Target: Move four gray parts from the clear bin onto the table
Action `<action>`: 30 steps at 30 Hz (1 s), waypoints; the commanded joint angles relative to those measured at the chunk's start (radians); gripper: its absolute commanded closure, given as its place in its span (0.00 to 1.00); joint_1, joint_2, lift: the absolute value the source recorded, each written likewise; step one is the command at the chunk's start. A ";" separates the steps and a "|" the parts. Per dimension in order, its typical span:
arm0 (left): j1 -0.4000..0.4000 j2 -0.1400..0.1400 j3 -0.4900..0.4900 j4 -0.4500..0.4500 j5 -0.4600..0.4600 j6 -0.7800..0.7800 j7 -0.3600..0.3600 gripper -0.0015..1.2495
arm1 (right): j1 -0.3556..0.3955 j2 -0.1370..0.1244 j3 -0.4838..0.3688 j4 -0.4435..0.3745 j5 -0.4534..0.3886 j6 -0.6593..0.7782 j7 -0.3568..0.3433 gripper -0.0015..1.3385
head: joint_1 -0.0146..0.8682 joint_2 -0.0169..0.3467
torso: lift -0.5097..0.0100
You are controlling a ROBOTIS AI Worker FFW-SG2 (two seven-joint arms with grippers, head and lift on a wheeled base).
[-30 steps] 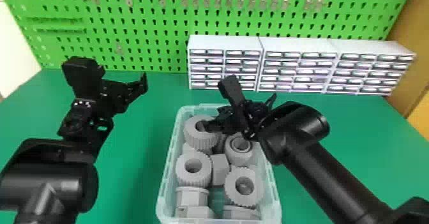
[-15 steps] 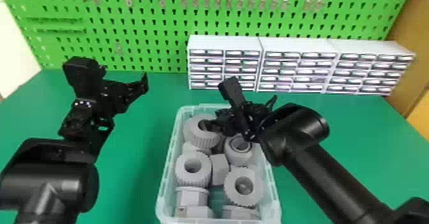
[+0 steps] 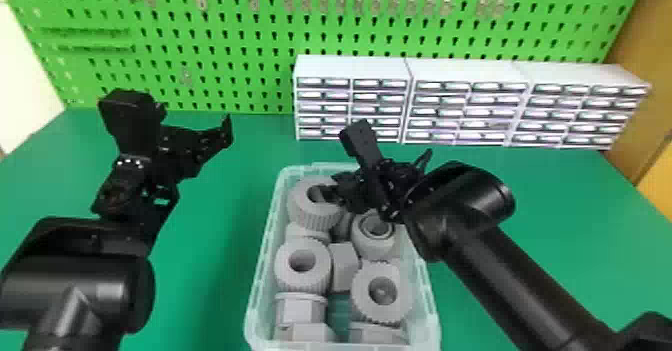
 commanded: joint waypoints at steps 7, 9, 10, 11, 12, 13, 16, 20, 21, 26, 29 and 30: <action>0.002 0.000 0.003 0.000 0.000 0.002 -0.008 0.10 | 0.013 -0.005 -0.008 -0.084 0.027 0.037 0.000 0.79 | 0.78 0.14 | 0.89; 0.002 0.000 0.006 0.000 -0.002 0.003 -0.011 0.10 | 0.023 -0.006 -0.015 -0.129 0.046 0.054 0.000 0.79 | 0.78 0.14 | 0.89; 0.005 0.000 0.008 0.000 -0.002 0.003 -0.011 0.10 | 0.028 -0.006 -0.021 -0.157 0.060 0.063 0.000 0.79 | 0.78 0.14 | 0.89; 0.006 0.000 0.008 0.000 -0.002 0.003 -0.011 0.10 | 0.034 -0.006 -0.028 -0.178 0.069 0.072 0.000 0.79 | 0.78 0.14 | 0.89; 0.006 0.000 0.009 0.000 -0.002 0.003 -0.013 0.10 | 0.040 -0.008 -0.035 -0.206 0.078 0.081 0.000 0.79 | 0.78 0.14 | 0.89; 0.008 0.000 0.009 0.000 -0.002 0.003 -0.013 0.10 | 0.046 -0.009 -0.043 -0.226 0.083 0.087 0.000 0.79 | 0.78 0.14 | 0.89; 0.009 0.000 0.009 0.000 -0.002 0.003 -0.013 0.10 | 0.065 -0.013 -0.066 -0.290 0.098 0.114 0.000 0.79 | 0.78 0.14 | 0.89; 0.011 0.000 0.012 0.000 -0.002 0.003 -0.014 0.10 | 0.095 -0.017 -0.107 -0.380 0.126 0.153 0.000 0.79 | 0.78 0.14 | 0.89; 0.011 0.000 0.014 0.000 -0.002 0.003 -0.014 0.10 | 0.106 -0.019 -0.121 -0.410 0.136 0.169 0.000 0.79 | 0.78 0.14 | 0.89; 0.012 0.000 0.015 0.000 0.002 0.003 -0.014 0.10 | 0.158 -0.023 -0.203 -0.534 0.198 0.224 0.000 0.79 | 0.78 0.14 | 0.89; 0.012 0.000 0.015 -0.002 0.002 0.003 -0.014 0.10 | 0.189 -0.028 -0.262 -0.601 0.231 0.261 0.000 0.79 | 0.78 0.14 | 0.89; 0.012 0.000 0.017 -0.002 0.005 0.003 -0.014 0.10 | 0.201 -0.028 -0.287 -0.626 0.245 0.279 0.000 0.79 | 0.78 0.14 | 0.89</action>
